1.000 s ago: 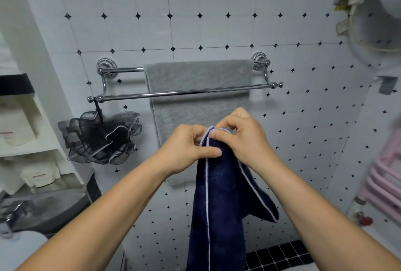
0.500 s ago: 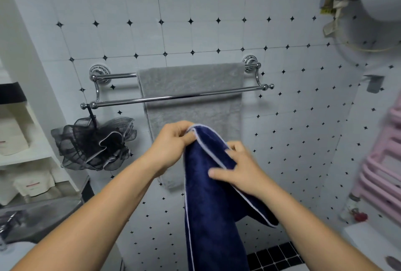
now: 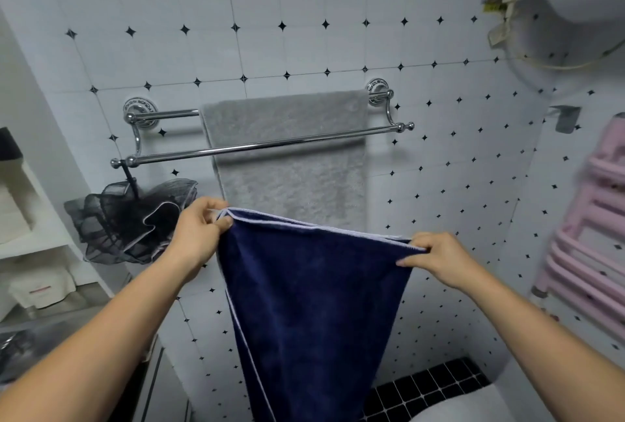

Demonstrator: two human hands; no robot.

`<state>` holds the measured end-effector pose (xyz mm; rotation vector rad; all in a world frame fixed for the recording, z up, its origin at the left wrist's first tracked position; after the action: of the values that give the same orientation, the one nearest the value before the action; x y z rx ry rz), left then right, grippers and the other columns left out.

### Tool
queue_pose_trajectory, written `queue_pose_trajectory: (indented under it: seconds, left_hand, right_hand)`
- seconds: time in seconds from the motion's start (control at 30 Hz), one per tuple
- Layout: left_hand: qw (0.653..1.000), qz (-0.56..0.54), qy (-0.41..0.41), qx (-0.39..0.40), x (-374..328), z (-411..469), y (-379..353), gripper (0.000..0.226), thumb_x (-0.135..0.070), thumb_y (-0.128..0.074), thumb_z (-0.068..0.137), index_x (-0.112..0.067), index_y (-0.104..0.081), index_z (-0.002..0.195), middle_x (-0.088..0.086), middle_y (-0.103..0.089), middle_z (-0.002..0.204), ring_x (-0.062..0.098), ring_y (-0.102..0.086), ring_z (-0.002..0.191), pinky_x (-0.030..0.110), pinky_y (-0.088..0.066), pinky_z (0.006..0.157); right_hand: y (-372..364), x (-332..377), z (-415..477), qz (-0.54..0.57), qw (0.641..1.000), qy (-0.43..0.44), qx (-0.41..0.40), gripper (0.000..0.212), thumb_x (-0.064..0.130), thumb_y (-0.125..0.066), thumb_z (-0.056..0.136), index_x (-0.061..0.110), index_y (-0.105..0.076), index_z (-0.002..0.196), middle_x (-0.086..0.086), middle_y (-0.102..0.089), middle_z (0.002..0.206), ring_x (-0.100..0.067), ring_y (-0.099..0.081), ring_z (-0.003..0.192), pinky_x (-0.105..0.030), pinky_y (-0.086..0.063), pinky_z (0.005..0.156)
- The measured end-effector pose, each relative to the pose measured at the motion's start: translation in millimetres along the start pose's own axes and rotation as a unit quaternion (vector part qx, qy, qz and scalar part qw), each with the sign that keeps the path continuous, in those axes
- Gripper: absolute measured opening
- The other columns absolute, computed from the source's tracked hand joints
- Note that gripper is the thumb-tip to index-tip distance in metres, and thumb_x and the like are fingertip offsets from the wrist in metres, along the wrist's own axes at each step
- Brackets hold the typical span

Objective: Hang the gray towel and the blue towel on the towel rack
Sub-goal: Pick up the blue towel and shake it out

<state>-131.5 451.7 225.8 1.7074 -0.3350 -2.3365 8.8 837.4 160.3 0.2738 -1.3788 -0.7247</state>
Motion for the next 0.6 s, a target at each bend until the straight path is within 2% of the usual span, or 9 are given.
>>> queue_pose_trajectory:
  seconds: [0.07,0.17,0.23,0.27,0.33,0.43,0.5,0.57,0.6]
  left_hand:
    - [0.995,0.073,-0.061,0.008,1.9,-5.1,4.4,0.027,-0.001,-0.063,0.088,-0.023,-0.056,0.102,0.01,-0.061,0.085,0.019,-0.055,0.075,0.033,-0.047,0.076]
    - [0.953,0.186,-0.218,0.095,-8.1,-17.3,7.1,0.034,0.006,-0.058,0.087,-0.017,-0.061,0.112,-0.004,-0.064,0.084,0.003,-0.06,0.081,0.019,-0.046,0.082]
    - [0.929,0.221,-0.268,0.128,-10.3,-20.4,10.9,0.032,0.014,-0.058,0.083,-0.008,-0.071,0.103,0.001,-0.067,0.093,0.014,-0.065,0.092,0.025,-0.047,0.089]
    - [0.922,0.231,-0.277,0.139,-10.1,-20.3,13.5,0.03,0.015,-0.06,0.081,-0.005,-0.074,0.097,0.004,-0.068,0.092,0.022,-0.066,0.09,0.03,-0.049,0.088]
    - [0.92,0.237,-0.265,0.162,-6.5,-19.6,17.9,0.022,0.011,-0.067,0.081,-0.004,-0.078,0.093,0.002,-0.068,0.086,0.025,-0.068,0.086,0.033,-0.051,0.085]
    - [0.94,0.202,-0.198,0.19,4.0,-19.0,22.9,0.014,-0.002,-0.076,0.078,-0.009,-0.079,0.091,-0.006,-0.07,0.081,0.016,-0.069,0.083,0.031,-0.053,0.082]
    - [0.956,0.163,-0.133,0.206,12.3,-20.3,25.3,0.009,-0.009,-0.079,0.077,-0.015,-0.081,0.083,-0.005,-0.072,0.075,0.011,-0.068,0.077,0.028,-0.053,0.08]
    - [0.964,0.136,-0.084,0.211,20.6,-23.4,26.7,0.008,-0.017,-0.076,0.081,-0.017,-0.08,0.073,0.002,-0.073,0.076,0.015,-0.066,0.076,0.029,-0.052,0.078]
    - [0.968,0.126,-0.07,0.206,25.1,-24.4,27.0,0.013,-0.019,-0.075,0.082,-0.015,-0.079,0.071,0.005,-0.073,0.077,0.018,-0.066,0.076,0.031,-0.051,0.078]
  right_hand:
    - [4.8,5.7,3.2,0.035,0.999,-0.01,-0.008,0.011,0.019,-0.084,0.069,0.016,-0.075,0.065,-0.013,-0.071,0.071,-0.017,-0.06,0.065,-0.032,-0.047,0.067]
    - [10.3,10.8,6.2,0.029,0.999,-0.009,0.012,0.01,0.024,-0.082,0.072,0.018,-0.076,0.066,-0.013,-0.072,0.072,-0.016,-0.059,0.065,-0.034,-0.047,0.068]
    - [17.0,14.8,7.6,-0.005,1.0,-0.009,0.023,0.014,0.032,-0.08,0.074,0.021,-0.076,0.066,-0.009,-0.069,0.066,-0.011,-0.056,0.06,-0.031,-0.044,0.064]
    - [19.9,17.4,8.8,-0.016,1.0,-0.01,0.024,0.016,0.034,-0.08,0.073,0.022,-0.076,0.065,-0.011,-0.067,0.066,-0.011,-0.054,0.059,-0.03,-0.042,0.063]
    - [24.1,23.4,10.8,-0.023,1.0,-0.012,0.017,0.016,0.034,-0.083,0.07,0.023,-0.075,0.063,-0.007,-0.064,0.06,-0.008,-0.052,0.056,-0.027,-0.041,0.059]
    - [24.1,32.1,14.1,-0.019,1.0,-0.009,0.005,0.016,0.028,-0.086,0.065,0.022,-0.074,0.058,0.004,-0.06,0.053,-0.009,-0.048,0.051,-0.027,-0.038,0.056]
    - [23.3,36.9,15.4,-0.011,1.0,-0.013,-0.003,0.016,0.027,-0.087,0.063,0.02,-0.074,0.06,-0.003,-0.059,0.052,-0.015,-0.046,0.05,-0.027,-0.036,0.053]
    - [24.2,41.5,16.8,-0.009,1.0,-0.009,-0.011,0.016,0.027,-0.088,0.062,0.018,-0.074,0.062,-0.011,-0.063,0.055,-0.014,-0.049,0.051,-0.028,-0.039,0.054]
    - [25.3,43.8,17.5,-0.009,1.0,-0.005,-0.017,0.017,0.026,-0.088,0.061,0.018,-0.074,0.062,-0.009,-0.064,0.055,-0.012,-0.052,0.052,-0.027,-0.041,0.055]
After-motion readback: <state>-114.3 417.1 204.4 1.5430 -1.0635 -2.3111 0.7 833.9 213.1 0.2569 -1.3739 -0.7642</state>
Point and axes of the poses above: each hand's wrist, its own z-axis towards the middle knuckle, its own y-axis out of the back of the hand, x = y × z, the point moved 3 cm from there along z, towards the middle knuckle
